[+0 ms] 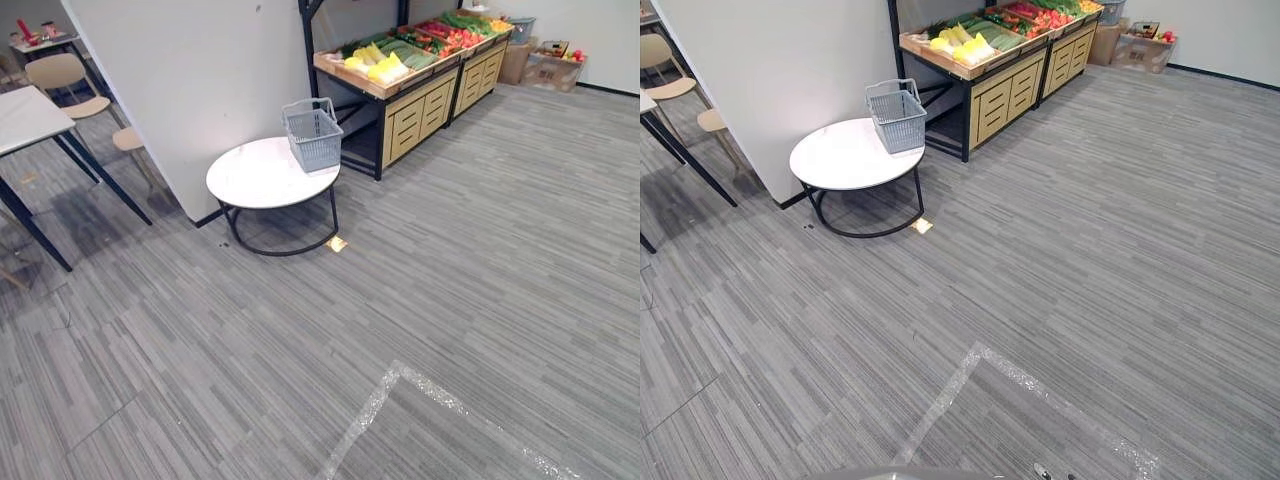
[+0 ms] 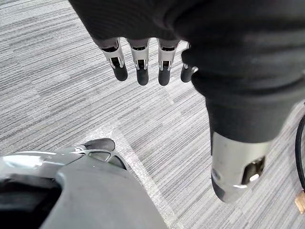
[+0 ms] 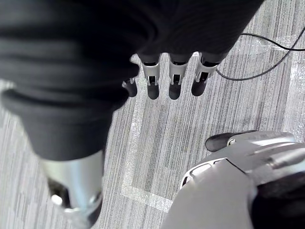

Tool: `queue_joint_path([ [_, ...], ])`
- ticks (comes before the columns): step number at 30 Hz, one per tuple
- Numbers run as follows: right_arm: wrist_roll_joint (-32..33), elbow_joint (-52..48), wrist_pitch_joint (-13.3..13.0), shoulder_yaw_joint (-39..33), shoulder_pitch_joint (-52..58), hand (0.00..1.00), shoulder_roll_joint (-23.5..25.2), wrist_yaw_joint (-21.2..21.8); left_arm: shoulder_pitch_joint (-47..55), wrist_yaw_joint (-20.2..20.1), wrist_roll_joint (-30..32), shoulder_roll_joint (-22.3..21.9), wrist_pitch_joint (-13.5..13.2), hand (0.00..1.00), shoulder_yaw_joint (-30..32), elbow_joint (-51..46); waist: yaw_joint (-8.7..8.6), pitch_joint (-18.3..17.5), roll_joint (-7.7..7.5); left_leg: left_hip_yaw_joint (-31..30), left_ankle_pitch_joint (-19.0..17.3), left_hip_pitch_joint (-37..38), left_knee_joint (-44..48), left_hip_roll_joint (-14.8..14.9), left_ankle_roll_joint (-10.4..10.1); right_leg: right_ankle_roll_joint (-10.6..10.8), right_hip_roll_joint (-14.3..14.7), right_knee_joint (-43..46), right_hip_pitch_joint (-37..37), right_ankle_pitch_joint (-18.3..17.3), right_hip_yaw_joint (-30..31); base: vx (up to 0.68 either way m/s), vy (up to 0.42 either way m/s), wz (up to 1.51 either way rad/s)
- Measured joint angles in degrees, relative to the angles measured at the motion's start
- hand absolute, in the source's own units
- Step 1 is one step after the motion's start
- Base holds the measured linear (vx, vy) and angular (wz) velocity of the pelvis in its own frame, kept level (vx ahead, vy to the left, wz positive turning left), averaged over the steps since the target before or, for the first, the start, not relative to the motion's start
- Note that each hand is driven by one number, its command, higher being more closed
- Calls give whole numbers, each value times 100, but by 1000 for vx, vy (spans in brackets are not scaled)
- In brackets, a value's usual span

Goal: Pick vegetable in the basket

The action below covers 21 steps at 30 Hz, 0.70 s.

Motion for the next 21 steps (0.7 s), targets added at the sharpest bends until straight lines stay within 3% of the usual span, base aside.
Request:
queue_joint_path([
  [6, -10, 108, -42, -51, -114, 0, -8, -9, -28, 0, 1, 42, -1, 0, -133, 4, -17, 95, -11, -15, -2, 81, -1, 16, -88, 6, 31, -114, 158, 3, -126, 47, -36, 3],
  [7, -19, 112, -48, -73, -130, 0, -4, -9, -55, 7, 6, 56, -1, 0, -182, 4, -17, 82, 43, -15, 12, 81, -1, 17, -112, 6, 32, -119, 162, 3, -127, 0, -31, 3],
  [9, -169, 120, -48, -158, -157, 0, 8, -11, -92, 22, 12, 62, -3, 0, -231, 3, -17, 142, -33, -17, 15, 77, -5, 21, -117, 7, 37, -123, 159, 3, -131, -12, -15, 0],
  [10, -225, 125, -48, -174, -192, 0, 10, -12, -103, 23, 20, 69, -3, 0, -232, 4, -27, 135, 26, -20, 15, 80, -5, 26, -117, 7, 42, -124, 163, 3, -135, 0, 0, 0],
  [21, -257, 156, -64, -139, -219, 0, -11, 0, -185, 11, 130, 132, -5, 0, -460, 62, -28, 210, -10, -25, 15, 65, -10, 10, -111, 49, 40, -189, 163, 80, -145, -20, -7, 0],
])
